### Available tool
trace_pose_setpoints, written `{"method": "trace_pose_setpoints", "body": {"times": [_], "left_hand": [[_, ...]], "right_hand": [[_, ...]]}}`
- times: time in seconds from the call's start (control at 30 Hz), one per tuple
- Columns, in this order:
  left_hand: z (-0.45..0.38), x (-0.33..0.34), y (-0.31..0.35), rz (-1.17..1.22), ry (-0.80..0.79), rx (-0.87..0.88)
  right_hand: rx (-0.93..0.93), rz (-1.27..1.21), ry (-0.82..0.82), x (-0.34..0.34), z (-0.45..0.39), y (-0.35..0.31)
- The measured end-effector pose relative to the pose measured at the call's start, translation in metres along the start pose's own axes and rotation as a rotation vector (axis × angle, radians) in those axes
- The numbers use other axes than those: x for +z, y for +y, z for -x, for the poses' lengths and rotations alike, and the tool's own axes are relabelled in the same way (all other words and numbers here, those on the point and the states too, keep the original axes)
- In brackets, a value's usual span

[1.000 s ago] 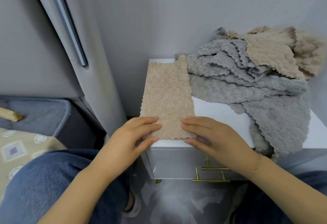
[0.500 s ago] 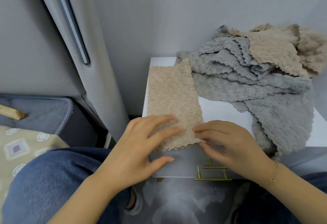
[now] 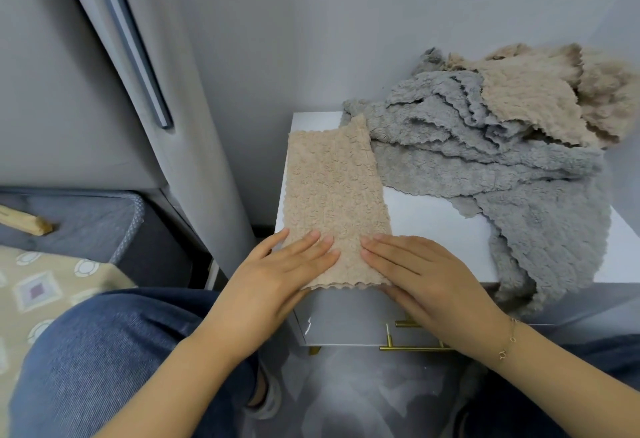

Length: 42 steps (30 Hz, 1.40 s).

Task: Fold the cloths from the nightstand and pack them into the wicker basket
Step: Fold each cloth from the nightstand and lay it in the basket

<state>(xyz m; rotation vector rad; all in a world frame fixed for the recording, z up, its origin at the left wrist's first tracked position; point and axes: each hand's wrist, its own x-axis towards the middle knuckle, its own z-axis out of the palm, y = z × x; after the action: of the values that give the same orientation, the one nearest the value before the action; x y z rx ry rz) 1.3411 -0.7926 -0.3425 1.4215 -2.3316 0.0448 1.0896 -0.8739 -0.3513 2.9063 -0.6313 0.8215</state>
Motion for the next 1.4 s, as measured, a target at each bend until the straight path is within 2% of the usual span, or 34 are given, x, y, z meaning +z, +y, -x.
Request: {"method": "trace_pose_setpoints", "body": {"times": [0.1,0.2,0.3,0.37,0.43,0.53,0.63,0.7,0.8,0.87,0.97,1.03,1.1,1.23,1.4], "left_hand": [[0.003,-0.006,0.006,0.090,0.072,-0.058],[-0.003,-0.020,0.015,0.325,0.133,-0.315],[-0.017,-0.030,0.009,0.574,0.065,-0.549],[-0.028,-0.035,0.003,0.586,0.014,-0.603],[-0.035,-0.035,-0.003,0.598,-0.017,-0.649],[-0.034,-0.031,-0.009,0.631,0.002,-0.736],[-0.029,-0.026,-0.014,0.662,0.023,-0.747],[-0.027,-0.024,-0.013,0.620,0.065,-0.760],[-0.028,-0.025,-0.011,0.473,0.127,-0.710],[-0.027,-0.028,-0.014,0.376,0.115,-0.607],[-0.027,-0.033,-0.019,0.245,0.070,-0.410],[-0.026,-0.031,-0.022,0.154,0.045,-0.297],[-0.024,-0.030,-0.023,0.157,0.003,-0.252],[-0.019,-0.031,-0.021,0.272,-0.052,-0.274],[-0.010,-0.026,-0.019,0.261,-0.111,-0.249]], "right_hand": [[0.092,-0.142,0.033,-0.007,0.000,-0.001],[0.278,-0.299,0.042,-0.016,-0.004,-0.003],[0.506,-0.495,0.034,-0.020,-0.014,-0.004],[0.660,-0.678,0.047,-0.021,-0.024,-0.002],[0.738,-0.794,0.054,-0.021,-0.032,0.002],[0.778,-0.789,0.033,-0.019,-0.039,0.008],[0.820,-0.705,0.049,-0.013,-0.039,0.013],[0.777,-0.574,0.065,-0.012,-0.038,0.011],[0.617,-0.470,0.061,-0.013,-0.039,0.011],[0.486,-0.442,0.054,-0.014,-0.040,0.014],[0.276,-0.255,0.027,-0.010,-0.039,0.021],[0.208,-0.170,0.020,-0.010,-0.038,0.026],[0.171,-0.120,-0.006,-0.011,-0.037,0.029],[0.190,-0.102,-0.138,-0.016,-0.032,0.030],[0.215,-0.087,-0.244,-0.017,-0.024,0.023]]}}
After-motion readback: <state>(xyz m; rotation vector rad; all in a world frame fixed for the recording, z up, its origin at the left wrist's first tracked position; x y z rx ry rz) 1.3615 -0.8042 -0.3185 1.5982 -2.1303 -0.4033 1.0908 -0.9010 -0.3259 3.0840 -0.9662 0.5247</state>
